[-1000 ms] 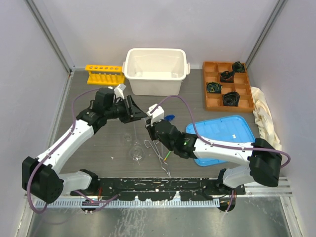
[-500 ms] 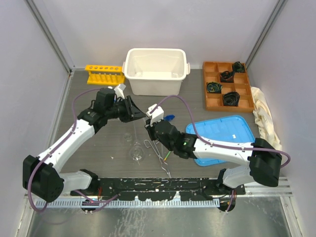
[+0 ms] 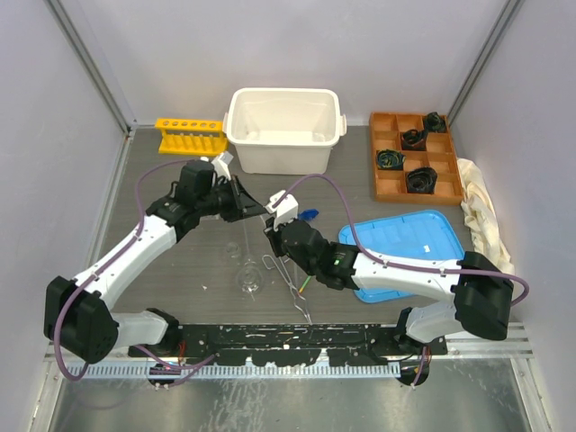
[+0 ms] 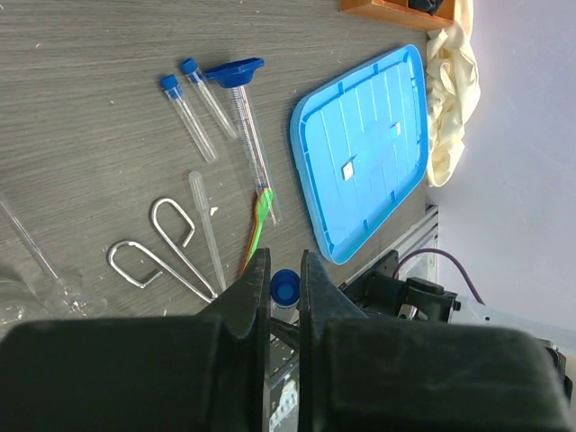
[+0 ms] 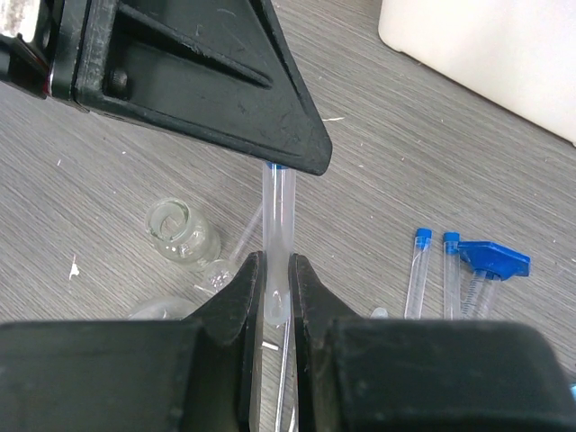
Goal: Organize the chemistry lab equipment
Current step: Pick up the test tube at the center of the board, then insert the test tube into the slot of the test tube rack.
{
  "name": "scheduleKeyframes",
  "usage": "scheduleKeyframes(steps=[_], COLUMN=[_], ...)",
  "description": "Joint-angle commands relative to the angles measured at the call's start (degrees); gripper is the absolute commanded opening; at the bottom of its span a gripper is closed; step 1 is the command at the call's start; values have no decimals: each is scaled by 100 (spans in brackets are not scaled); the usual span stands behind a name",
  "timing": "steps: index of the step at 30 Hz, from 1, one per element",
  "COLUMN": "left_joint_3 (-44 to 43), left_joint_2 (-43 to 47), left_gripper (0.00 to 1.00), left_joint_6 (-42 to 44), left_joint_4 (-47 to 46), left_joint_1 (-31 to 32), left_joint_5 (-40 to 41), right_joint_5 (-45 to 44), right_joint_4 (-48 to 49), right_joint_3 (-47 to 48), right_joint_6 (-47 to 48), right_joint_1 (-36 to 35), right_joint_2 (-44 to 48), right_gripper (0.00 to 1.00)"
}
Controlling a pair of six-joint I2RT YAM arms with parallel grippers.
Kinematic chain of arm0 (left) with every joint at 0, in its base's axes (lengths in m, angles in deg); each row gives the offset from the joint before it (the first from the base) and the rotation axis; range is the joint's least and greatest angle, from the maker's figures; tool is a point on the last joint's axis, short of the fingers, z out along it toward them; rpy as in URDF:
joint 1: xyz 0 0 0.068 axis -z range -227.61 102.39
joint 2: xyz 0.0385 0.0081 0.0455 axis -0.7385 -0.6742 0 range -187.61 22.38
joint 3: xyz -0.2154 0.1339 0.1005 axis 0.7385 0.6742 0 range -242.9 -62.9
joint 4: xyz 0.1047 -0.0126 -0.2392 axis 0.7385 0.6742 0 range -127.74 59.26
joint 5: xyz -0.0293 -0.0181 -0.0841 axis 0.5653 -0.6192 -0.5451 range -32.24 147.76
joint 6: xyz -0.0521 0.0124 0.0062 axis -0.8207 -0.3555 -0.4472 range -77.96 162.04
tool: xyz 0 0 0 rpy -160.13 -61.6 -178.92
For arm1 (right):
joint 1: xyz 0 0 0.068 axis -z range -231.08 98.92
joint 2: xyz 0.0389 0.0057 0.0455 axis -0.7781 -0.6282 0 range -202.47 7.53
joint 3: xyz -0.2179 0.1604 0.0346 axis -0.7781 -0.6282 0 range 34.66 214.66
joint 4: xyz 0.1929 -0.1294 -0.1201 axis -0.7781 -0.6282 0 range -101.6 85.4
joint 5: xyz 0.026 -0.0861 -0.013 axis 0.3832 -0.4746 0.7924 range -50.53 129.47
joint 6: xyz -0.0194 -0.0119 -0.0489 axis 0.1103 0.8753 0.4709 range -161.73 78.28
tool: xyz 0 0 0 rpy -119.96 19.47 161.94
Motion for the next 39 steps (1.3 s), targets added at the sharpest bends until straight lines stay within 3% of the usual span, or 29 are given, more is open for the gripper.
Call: scheduleKeyframes(steps=[1, 4, 7, 10, 16, 23, 30, 39], left_joint_3=[-129, -158, -210, -282, -680, -998, -357, -122], left_joint_2=[11, 35, 79, 95, 32, 58, 281, -664], left_gripper=[1, 0, 0, 0, 0, 0, 0, 0], left_joint_6=[100, 252, 473, 647, 1126, 2015, 2360, 2592], left_joint_4=[-331, -177, 127, 289, 789, 1128, -218, -1411], left_joint_1=[40, 39, 41, 37, -29, -500, -1509, -1679], left_joint_5=[43, 219, 626, 948, 1682, 3560, 4498, 4936], right_joint_5=[-66, -64, -5, 86, 23, -674, -204, 670], right_joint_4=[215, 183, 79, -27, -280, -923, -1572, -1429], right_joint_3=[226, 223, 259, 265, 176, 155, 300, 156], right_joint_6=[-48, -58, -79, -92, -93, -205, -666, -758], right_joint_1=[-41, -42, -40, -64, -130, -103, 548, 1296], right_joint_2=[23, 45, 79, 160, 450, 375, 8, -153], right_gripper=[1, 11, 37, 47, 49, 48, 46, 44])
